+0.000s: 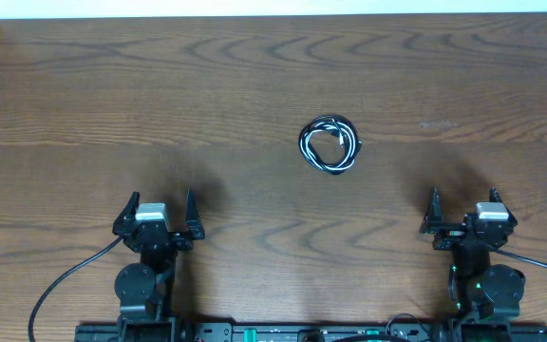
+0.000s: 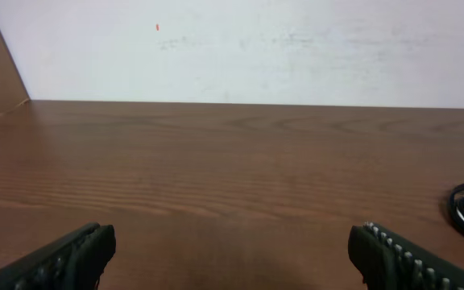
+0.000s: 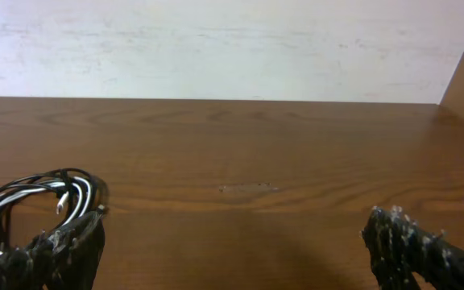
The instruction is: Untangle cables
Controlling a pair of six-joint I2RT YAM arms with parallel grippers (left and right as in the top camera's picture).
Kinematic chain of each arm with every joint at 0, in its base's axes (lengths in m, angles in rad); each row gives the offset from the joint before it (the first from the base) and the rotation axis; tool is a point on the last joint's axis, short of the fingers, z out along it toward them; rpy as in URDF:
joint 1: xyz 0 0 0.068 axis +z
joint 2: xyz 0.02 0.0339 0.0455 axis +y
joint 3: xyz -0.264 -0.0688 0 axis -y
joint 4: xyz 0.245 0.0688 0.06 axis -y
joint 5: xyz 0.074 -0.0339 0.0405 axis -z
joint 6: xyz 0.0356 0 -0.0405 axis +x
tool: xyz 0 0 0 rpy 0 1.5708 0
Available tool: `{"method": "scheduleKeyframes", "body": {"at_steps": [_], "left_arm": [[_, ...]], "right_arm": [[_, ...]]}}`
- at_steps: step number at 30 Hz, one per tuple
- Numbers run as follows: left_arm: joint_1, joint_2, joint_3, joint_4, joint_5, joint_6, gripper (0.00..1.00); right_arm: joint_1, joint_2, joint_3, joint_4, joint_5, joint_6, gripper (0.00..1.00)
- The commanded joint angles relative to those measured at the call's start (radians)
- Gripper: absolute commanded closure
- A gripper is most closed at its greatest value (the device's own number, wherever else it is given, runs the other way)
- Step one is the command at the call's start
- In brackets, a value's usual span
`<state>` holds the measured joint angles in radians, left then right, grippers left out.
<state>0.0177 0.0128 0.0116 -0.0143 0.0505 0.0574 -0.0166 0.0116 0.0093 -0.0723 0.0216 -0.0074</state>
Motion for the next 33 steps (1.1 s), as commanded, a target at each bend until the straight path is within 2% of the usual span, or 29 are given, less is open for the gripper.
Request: {"method": "scheduleKeyframes", "body": {"at_steps": [1, 9, 16, 19, 22, 26, 33], "left_arm": [[-0.003, -0.007, 0.031, -0.061, 0.013, 0.037, 0.02], [-0.003, 0.075, 0.259, -0.275, 0.039, 0.04, 0.02], [-0.003, 0.266, 0.529, -0.432, 0.058, 0.016, 0.02], [-0.003, 0.351, 0.678, -0.53, 0.074, 0.017, 0.02], [-0.003, 0.428, 0.819, -0.619, 0.074, 0.017, 0.02], [-0.003, 0.517, 0.945, -0.695, 0.074, 0.016, 0.02], [-0.003, 0.599, 0.97, -0.719, 0.134, 0.016, 0.02]], "right_arm": [[0.002, -0.005, -0.004, -0.001, 0.008, 0.013, 0.01], [0.002, -0.005, -0.004, 0.004, 0.038, 0.011, 0.01], [0.003, -0.005, 0.003, 0.069, -0.093, 0.014, 0.01], [0.003, -0.005, 0.065, 0.094, -0.189, 0.022, 0.01], [0.003, -0.005, 0.185, -0.007, -0.186, 0.09, 0.01], [0.003, 0.016, 0.398, -0.235, -0.137, 0.119, 0.01], [0.003, 0.208, 0.766, -0.509, -0.126, 0.118, 0.01]]}}
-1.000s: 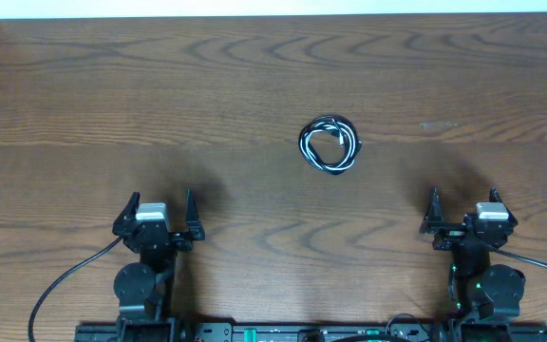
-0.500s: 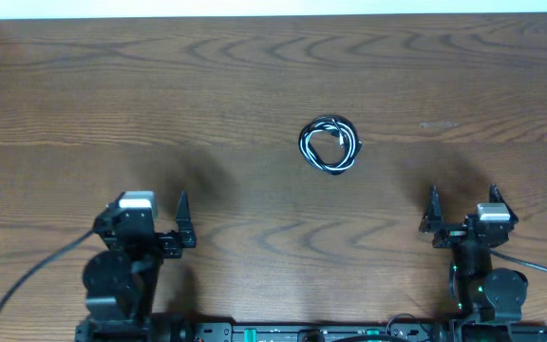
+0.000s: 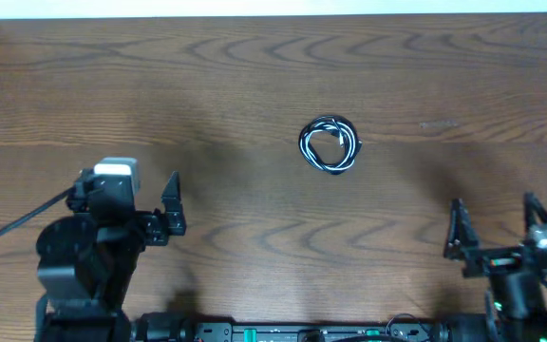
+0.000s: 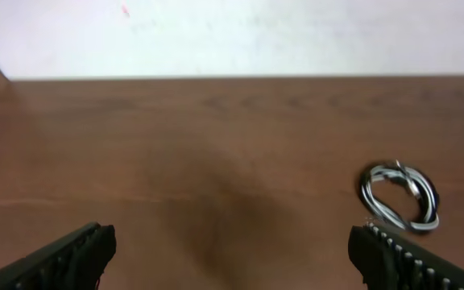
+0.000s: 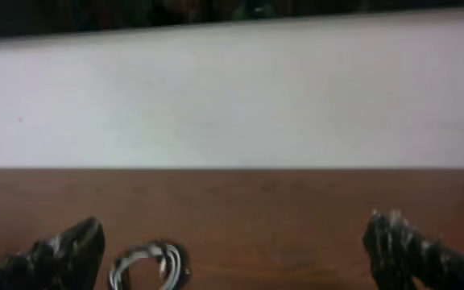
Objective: Untangle cables
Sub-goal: 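Raise both grippers and move them forward toward the cable coil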
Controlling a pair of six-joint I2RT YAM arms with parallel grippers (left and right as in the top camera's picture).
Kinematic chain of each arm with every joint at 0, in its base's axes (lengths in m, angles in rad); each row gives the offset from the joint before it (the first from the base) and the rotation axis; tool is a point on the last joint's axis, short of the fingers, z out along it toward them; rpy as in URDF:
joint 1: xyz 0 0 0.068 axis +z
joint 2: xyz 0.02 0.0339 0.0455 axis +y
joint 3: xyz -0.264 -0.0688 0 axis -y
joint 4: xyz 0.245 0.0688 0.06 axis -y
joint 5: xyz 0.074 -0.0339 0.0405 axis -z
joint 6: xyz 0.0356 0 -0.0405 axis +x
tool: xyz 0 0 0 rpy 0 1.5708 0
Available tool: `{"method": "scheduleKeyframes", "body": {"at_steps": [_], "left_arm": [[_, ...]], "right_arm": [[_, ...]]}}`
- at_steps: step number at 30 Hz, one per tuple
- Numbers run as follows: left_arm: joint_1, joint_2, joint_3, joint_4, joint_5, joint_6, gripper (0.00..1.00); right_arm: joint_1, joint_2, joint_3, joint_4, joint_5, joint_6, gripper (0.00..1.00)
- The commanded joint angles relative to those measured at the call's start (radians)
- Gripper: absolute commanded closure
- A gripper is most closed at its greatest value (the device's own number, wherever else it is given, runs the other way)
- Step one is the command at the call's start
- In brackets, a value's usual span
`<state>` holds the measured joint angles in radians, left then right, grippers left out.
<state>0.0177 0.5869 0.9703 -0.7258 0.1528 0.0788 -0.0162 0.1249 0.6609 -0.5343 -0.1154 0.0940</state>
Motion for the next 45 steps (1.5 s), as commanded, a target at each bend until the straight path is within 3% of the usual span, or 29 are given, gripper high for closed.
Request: {"method": "scheduleKeyframes", "body": {"at_steps": [1, 9, 13, 19, 20, 22, 25, 26, 27, 29, 31, 34, 35, 36, 37, 39, 40, 41, 42, 43, 44, 45], "left_arm": [[-0.003, 0.031, 0.011, -0.008, 0.032, -0.005, 0.02], [-0.003, 0.039, 0.011, 0.015, 0.074, -0.005, 0.02], [-0.003, 0.039, 0.011, 0.078, 0.204, -0.005, 0.02], [-0.003, 0.046, 0.011, 0.164, 0.451, -0.005, 0.03], [-0.003, 0.048, 0.011, 0.165, 0.45, -0.005, 0.16], [-0.003, 0.056, 0.011, 0.167, 0.45, -0.005, 0.29], [-0.003, 0.071, 0.01, 0.167, 0.45, -0.009, 0.31], [-0.003, 0.077, 0.01, 0.167, 0.449, -0.008, 0.31], [-0.003, 0.087, 0.009, 0.169, 0.447, -0.008, 0.24], [-0.003, 0.114, 0.009, 0.172, 0.43, -0.008, 0.2], [-0.003, 0.146, 0.009, 0.177, 0.43, -0.008, 0.43], [-0.003, 0.215, 0.009, 0.192, 0.431, -0.009, 0.4], [-0.003, 0.24, 0.009, 0.198, 0.431, -0.009, 0.3], [-0.003, 0.27, 0.009, 0.209, 0.432, -0.009, 0.23], [-0.003, 0.292, 0.009, 0.217, 0.432, -0.01, 0.21], [-0.003, 0.346, 0.009, 0.244, 0.442, -0.013, 0.25], [-0.003, 0.373, 0.009, 0.262, 0.443, -0.013, 0.27], [-0.003, 0.4, 0.009, 0.278, 0.444, -0.017, 0.28], [-0.003, 0.426, 0.009, 0.292, 0.444, -0.029, 0.53], [-0.003, 0.452, 0.009, 0.306, 0.444, -0.04, 0.62], [-0.003, 0.479, 0.009, 0.318, 0.451, -0.043, 0.62], [-0.003, 0.502, 0.009, 0.329, 0.459, -0.043, 0.46]], "right_arm": [[0.003, 0.141, 0.164, -0.075, 0.011, 0.017, 0.01], [0.003, 0.542, 0.527, -0.306, -0.038, -0.008, 0.01], [0.003, 0.695, 0.639, -0.383, -0.048, -0.013, 0.01], [0.003, 0.808, 0.652, -0.364, -0.021, -0.015, 0.01], [0.003, 0.822, 0.652, -0.364, -0.018, -0.025, 0.01], [0.003, 0.85, 0.652, -0.365, -0.018, -0.05, 0.01], [0.003, 0.908, 0.652, -0.368, -0.018, -0.093, 0.09], [0.003, 0.926, 0.652, -0.368, -0.017, -0.097, 0.03], [0.003, 0.953, 0.652, -0.367, -0.014, -0.098, 0.01], [0.003, 1.001, 0.652, -0.367, -0.014, -0.108, 0.01], [0.003, 1.051, 0.652, -0.358, -0.014, -0.108, 0.03], [0.003, 1.124, 0.652, -0.338, -0.014, -0.107, 0.47], [0.003, 1.146, 0.652, -0.336, -0.015, -0.107, 0.48], [0.003, 1.169, 0.652, -0.335, -0.015, -0.107, 0.33], [0.003, 1.183, 0.652, -0.335, -0.015, -0.107, 0.37], [0.003, 1.21, 0.652, -0.336, -0.015, -0.106, 0.73], [0.003, 1.218, 0.652, -0.336, -0.018, -0.106, 0.67], [0.003, 1.226, 0.652, -0.334, -0.025, -0.105, 0.37], [0.003, 1.231, 0.652, -0.334, -0.029, -0.1, 0.01], [0.003, 1.234, 0.652, -0.335, -0.031, -0.098, 0.01], [0.003, 1.234, 0.652, -0.335, -0.031, -0.094, 0.01], [0.003, 1.234, 0.652, -0.335, -0.032, -0.087, 0.01]]}}
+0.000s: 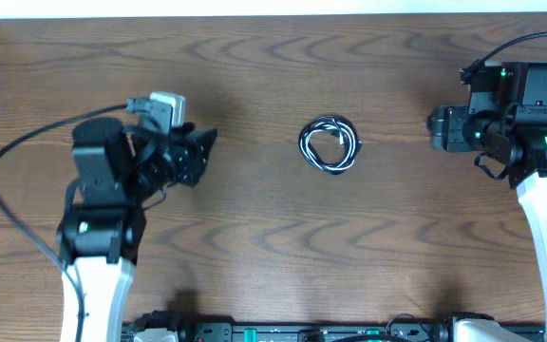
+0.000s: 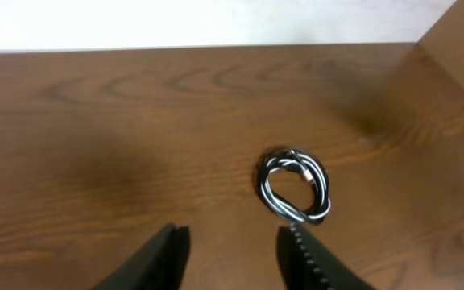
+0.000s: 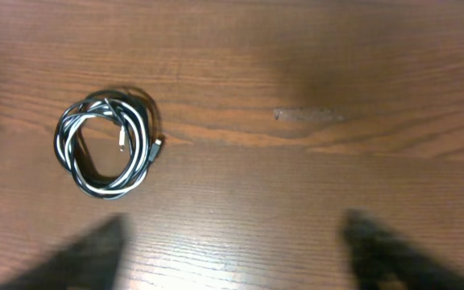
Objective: Untangle cables
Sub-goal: 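Raise both grippers and move them forward toward the cable coil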
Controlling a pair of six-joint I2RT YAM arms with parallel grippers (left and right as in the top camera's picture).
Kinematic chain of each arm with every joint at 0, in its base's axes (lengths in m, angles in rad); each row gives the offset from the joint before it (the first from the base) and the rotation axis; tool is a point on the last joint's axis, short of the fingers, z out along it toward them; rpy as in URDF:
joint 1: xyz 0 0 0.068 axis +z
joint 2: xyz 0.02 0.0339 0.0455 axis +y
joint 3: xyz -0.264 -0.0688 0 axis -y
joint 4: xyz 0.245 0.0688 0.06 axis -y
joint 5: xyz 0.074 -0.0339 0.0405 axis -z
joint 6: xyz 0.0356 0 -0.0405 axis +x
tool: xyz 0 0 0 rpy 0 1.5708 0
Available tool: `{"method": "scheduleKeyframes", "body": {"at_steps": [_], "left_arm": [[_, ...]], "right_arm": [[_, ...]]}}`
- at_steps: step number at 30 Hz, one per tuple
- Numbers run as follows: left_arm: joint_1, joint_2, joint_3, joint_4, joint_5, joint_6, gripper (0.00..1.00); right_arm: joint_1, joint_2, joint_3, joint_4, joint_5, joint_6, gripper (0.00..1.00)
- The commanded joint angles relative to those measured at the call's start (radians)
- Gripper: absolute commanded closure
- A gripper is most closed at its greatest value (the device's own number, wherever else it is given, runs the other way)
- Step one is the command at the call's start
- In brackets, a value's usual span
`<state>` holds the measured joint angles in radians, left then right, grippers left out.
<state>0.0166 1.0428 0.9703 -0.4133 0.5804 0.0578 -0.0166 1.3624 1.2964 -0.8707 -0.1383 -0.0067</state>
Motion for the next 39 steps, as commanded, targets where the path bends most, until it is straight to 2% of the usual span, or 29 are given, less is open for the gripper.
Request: {"method": "scheduleKeyframes", "body": {"at_steps": [1, 2, 9, 14, 18, 22, 28, 32, 36, 39], "left_arm": [[-0.002, 0.071, 0.009, 0.03, 0.037, -0.023, 0.24], [-0.002, 0.093, 0.009, 0.042, 0.042, -0.026, 0.02], [-0.002, 0.208, 0.009, 0.085, 0.045, -0.032, 0.02], [-0.002, 0.233, 0.009, 0.108, 0.114, -0.034, 0.02], [-0.003, 0.235, 0.009, 0.148, 0.115, -0.06, 0.02], [-0.005, 0.238, 0.009, 0.138, -0.02, -0.151, 0.02], [-0.076, 0.238, 0.009, 0.116, -0.238, -0.153, 0.02], [-0.179, 0.245, 0.01, 0.116, -0.377, -0.153, 0.02], [-0.289, 0.277, 0.01, 0.135, -0.414, -0.153, 0.02], [-0.352, 0.323, 0.01, 0.159, -0.442, -0.163, 0.02]], "right_arm": [[0.003, -0.003, 0.016, 0.002, -0.013, 0.014, 0.01], [0.003, -0.003, 0.016, 0.002, -0.016, 0.013, 0.01], [0.003, -0.003, 0.016, -0.01, -0.087, 0.012, 0.01], [0.003, -0.003, 0.016, -0.008, -0.17, -0.021, 0.01], [0.003, -0.003, 0.016, -0.009, -0.196, -0.019, 0.01], [0.003, -0.003, 0.016, -0.008, -0.2, 0.027, 0.01], [0.004, -0.002, 0.016, -0.005, -0.147, 0.02, 0.01], [0.004, 0.003, 0.016, 0.008, -0.059, 0.033, 0.01], [0.003, 0.03, 0.016, 0.015, -0.032, 0.034, 0.01], [0.003, 0.059, 0.016, 0.019, 0.038, 0.093, 0.03]]}}
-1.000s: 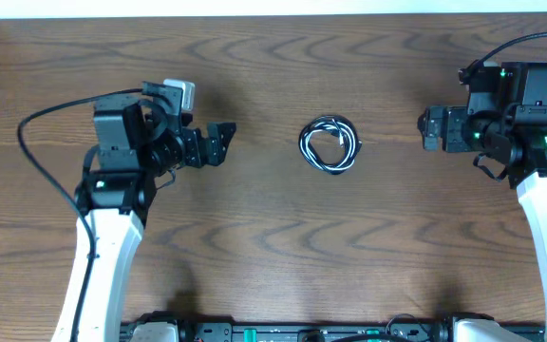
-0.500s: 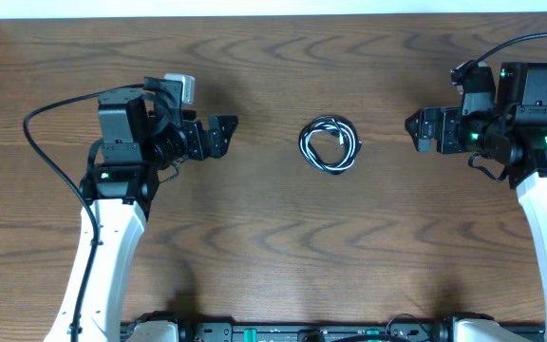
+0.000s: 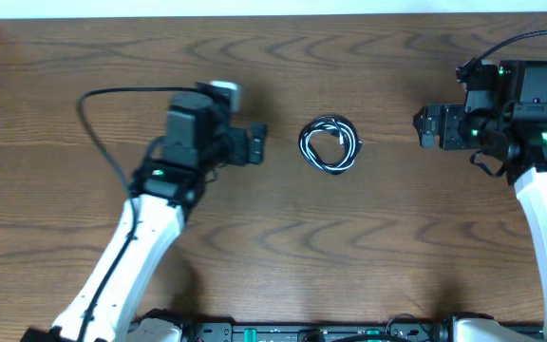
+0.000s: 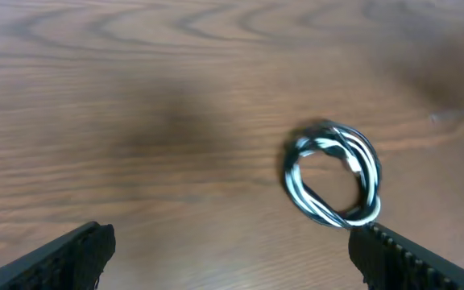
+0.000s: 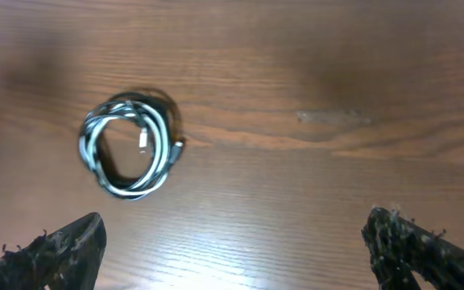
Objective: Untangle cables
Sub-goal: 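Raise both grippers and move them forward toward the cable coil, then lower the left gripper onto the black-and-white cable coil and grasp it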
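Note:
A small coil of black and white cables (image 3: pixel 330 145) lies on the wooden table, wound together in a ring; it also shows in the left wrist view as the coil (image 4: pixel 333 186) and in the right wrist view as the coil (image 5: pixel 130 155). My left gripper (image 3: pixel 255 145) hangs above the table just left of the coil, open and empty, the gap (image 4: pixel 230 262) wide. To the right of the coil hovers my right gripper (image 3: pixel 427 127), also open with nothing between its fingers, the gap (image 5: pixel 234 259) wide.
The wooden table (image 3: pixel 273 237) is bordered by a white wall at the far side. A low wooden side wall rises at the far left corner. A faint pale scuff (image 5: pixel 333 118) marks the wood right of the coil.
My left gripper has moved right, from mid-left of the table to just beside the coil, and now stands wider open. The right gripper shifted slightly left toward the coil. The coil has not moved.
Both arms first rested folded at the near edge, grippers open, the coil untouched mid-table. Then both had lifted. Later each hung high over its side of the table, looking down. Now both open grippers flank the coil, left and right.

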Controlling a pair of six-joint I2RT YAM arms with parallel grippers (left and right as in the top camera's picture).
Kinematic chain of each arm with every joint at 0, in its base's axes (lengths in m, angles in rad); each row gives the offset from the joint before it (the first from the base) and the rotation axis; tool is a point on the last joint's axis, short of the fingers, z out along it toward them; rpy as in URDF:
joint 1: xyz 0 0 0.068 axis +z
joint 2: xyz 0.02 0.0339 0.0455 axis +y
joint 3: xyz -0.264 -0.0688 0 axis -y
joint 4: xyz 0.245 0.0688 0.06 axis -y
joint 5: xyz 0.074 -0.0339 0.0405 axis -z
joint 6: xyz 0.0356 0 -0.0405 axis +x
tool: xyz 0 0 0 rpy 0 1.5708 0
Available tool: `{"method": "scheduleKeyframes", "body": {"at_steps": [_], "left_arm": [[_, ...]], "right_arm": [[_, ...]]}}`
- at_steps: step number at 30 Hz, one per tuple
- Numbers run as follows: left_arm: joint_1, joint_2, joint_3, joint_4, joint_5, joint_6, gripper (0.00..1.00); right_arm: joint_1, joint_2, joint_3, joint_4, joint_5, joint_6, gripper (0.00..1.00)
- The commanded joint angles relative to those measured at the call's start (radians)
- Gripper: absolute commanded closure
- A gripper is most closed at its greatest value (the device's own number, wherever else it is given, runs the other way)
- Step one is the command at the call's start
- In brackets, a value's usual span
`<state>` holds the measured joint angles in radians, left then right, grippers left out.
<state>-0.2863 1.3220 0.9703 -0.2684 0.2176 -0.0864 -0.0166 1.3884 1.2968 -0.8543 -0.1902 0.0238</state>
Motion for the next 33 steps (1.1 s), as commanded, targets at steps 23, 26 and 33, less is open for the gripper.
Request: {"method": "scheduleKeyframes", "body": {"at_steps": [23, 26, 33], "left_arm": [[-0.152, 0.376, 0.01, 0.283, 0.322, -0.102, 0.01], [-0.153, 0.409, 0.01, 0.286, 0.325, -0.103, 0.01], [-0.154, 0.434, 0.009, 0.321, 0.325, -0.104, 0.01]], "right_arm": [[0.003, 0.159, 0.016, -0.007, 0.334, 0.327, 0.07], [0.003, 0.159, 0.016, -0.017, 0.334, 0.327, 0.08], [0.003, 0.159, 0.016, -0.04, 0.333, 0.339, 0.14]]}}
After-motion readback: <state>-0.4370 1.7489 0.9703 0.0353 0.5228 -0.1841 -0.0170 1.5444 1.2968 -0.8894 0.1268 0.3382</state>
